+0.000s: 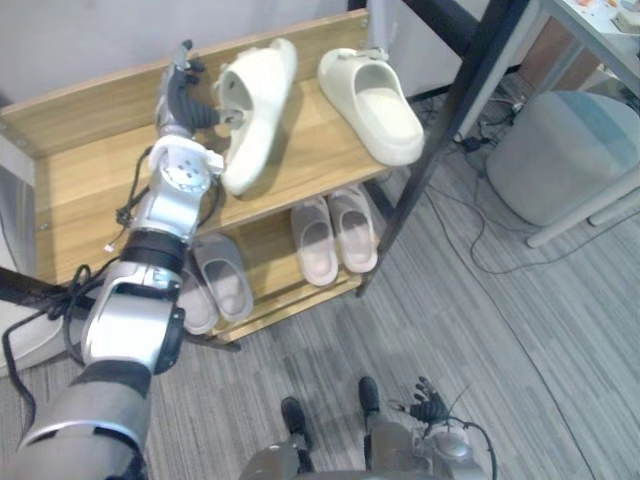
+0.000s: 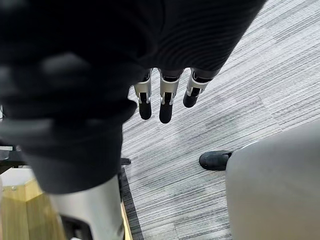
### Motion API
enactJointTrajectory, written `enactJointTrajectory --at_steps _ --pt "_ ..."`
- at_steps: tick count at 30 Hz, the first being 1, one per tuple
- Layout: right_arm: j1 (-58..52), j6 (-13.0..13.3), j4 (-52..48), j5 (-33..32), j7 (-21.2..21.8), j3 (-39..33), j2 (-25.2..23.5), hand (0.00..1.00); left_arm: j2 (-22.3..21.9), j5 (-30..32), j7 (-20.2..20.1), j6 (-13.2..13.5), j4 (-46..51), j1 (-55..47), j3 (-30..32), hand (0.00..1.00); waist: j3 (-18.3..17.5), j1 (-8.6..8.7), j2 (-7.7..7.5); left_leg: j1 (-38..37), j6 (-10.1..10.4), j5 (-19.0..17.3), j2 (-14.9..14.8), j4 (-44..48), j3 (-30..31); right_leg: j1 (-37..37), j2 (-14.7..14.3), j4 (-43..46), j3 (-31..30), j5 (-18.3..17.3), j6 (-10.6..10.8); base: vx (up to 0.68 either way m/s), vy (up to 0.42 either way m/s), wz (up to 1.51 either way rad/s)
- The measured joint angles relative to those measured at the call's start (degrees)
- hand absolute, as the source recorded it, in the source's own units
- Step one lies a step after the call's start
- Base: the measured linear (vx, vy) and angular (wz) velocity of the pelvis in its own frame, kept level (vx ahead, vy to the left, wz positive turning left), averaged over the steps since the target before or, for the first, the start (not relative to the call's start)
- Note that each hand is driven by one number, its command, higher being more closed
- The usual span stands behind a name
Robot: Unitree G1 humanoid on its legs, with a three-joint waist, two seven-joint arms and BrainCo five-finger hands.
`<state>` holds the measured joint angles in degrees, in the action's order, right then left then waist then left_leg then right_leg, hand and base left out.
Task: Organize the slippers on the shoe rack
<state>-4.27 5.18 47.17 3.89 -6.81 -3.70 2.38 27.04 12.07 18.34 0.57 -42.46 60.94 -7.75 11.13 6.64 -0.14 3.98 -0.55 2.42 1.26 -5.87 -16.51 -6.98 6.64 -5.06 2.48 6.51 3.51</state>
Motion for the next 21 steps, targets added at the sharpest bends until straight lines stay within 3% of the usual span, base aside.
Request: enactJointTrajectory --at_steps 13,17,21 --pt "0.9 -0.8 1.3 0.2 -0.1 1.6 0.4 0.0 -3.2 -3.3 0.0 0.4 2.5 0.0 -0.9 0.0 -0.2 -0.15 0.12 -0.1 -0.2 0.3 0.5 0.0 2.1 1.1 0.5 0.0 1.9 -0.3 0.5 0.01 -0.001 0.08" --pt "0.9 -1.3 1.4 0.3 -0.2 1.6 0.5 0.0 -3.7 -8.2 0.2 0.9 3.6 -1.2 -1.1 0.0 -0.6 -0.35 0.48 -0.1 -0.2 0.7 0.5 0.0 3.0 1.6 0.5 0.0 3.1 -0.4 0.3 -0.02 -0.015 0.12" --pt "0.9 -1.8 2.2 0.3 -0.4 1.6 0.5 0.0 -5.4 -12.4 0.2 2.2 11.4 -8.2 -1.1 0.0 -1.5 -0.73 1.05 -0.2 -0.1 0.9 0.4 0.0 3.8 2.2 0.4 0.0 3.8 -0.6 0.2 -0.02 -0.012 0.11"
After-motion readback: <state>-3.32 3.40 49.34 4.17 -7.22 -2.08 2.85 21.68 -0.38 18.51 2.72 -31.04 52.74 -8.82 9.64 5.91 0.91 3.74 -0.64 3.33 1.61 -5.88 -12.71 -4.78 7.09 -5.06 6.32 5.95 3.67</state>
